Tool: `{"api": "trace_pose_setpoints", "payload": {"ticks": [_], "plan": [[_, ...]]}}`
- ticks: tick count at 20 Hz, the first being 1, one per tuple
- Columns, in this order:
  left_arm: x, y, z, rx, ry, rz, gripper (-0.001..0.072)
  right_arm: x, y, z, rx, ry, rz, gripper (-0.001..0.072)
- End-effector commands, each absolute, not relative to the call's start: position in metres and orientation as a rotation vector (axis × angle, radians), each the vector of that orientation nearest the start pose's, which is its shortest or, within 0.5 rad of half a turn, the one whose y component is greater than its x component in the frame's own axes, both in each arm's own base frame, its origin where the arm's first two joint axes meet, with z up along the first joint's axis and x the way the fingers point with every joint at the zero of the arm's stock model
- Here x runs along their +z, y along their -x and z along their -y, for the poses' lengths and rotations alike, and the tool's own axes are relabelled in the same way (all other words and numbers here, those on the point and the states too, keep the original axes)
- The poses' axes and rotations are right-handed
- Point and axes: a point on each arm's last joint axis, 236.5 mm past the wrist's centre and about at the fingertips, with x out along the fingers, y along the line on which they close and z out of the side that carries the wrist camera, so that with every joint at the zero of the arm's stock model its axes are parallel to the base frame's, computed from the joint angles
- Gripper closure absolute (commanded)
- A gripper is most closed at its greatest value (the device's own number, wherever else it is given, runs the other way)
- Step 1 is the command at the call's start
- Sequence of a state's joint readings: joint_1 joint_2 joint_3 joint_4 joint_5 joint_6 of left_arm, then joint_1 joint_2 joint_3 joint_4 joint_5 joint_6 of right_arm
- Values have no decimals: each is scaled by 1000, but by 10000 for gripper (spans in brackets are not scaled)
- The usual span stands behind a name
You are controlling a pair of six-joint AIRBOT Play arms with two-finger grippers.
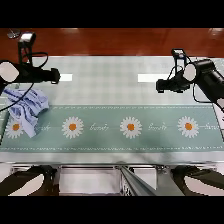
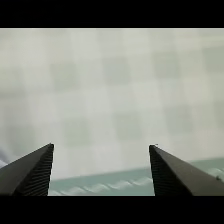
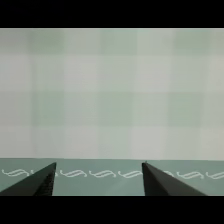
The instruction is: Fold the shirts.
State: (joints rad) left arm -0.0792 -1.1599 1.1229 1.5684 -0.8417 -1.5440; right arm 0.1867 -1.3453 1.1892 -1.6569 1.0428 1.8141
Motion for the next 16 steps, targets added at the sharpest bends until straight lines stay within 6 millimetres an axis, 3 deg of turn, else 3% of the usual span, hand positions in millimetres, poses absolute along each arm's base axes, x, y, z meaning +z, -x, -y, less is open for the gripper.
{"api": "trace_pose_setpoints", "payload": {"ticks": [1,3,5,6,9,12,13,14,15,16], "plan": [[87,-467,-71,184,-181,-751,4,-10,-403,-47,-48,56,-1250,91],[41,-445,-148,410,64,-863,4,-12,-400,-47,-49,53,-1266,92],[-12,-414,-189,540,249,-1004,4,-12,-400,-52,-40,26,-1265,92],[-36,-402,-194,564,331,-1068,4,-12,-402,-54,-37,14,-1258,92],[-89,-384,-176,503,371,-1255,4,-11,-406,-57,-40,-12,-1239,92],[-112,-375,-159,477,371,-1350,9,-11,-405,-62,-30,-37,-1241,92],[-111,-377,-153,463,373,-1352,149,-10,-405,-64,-26,-44,-1242,92],[-107,-380,-146,427,376,-1356,494,-10,-405,-65,-22,-50,-1241,92],[-98,-386,-135,379,401,-1353,678,-7,-405,-65,-21,-50,-1233,92],[-82,-398,-123,308,424,-1327,677,0,-406,-64,-18,-47,-1215,93]]}}
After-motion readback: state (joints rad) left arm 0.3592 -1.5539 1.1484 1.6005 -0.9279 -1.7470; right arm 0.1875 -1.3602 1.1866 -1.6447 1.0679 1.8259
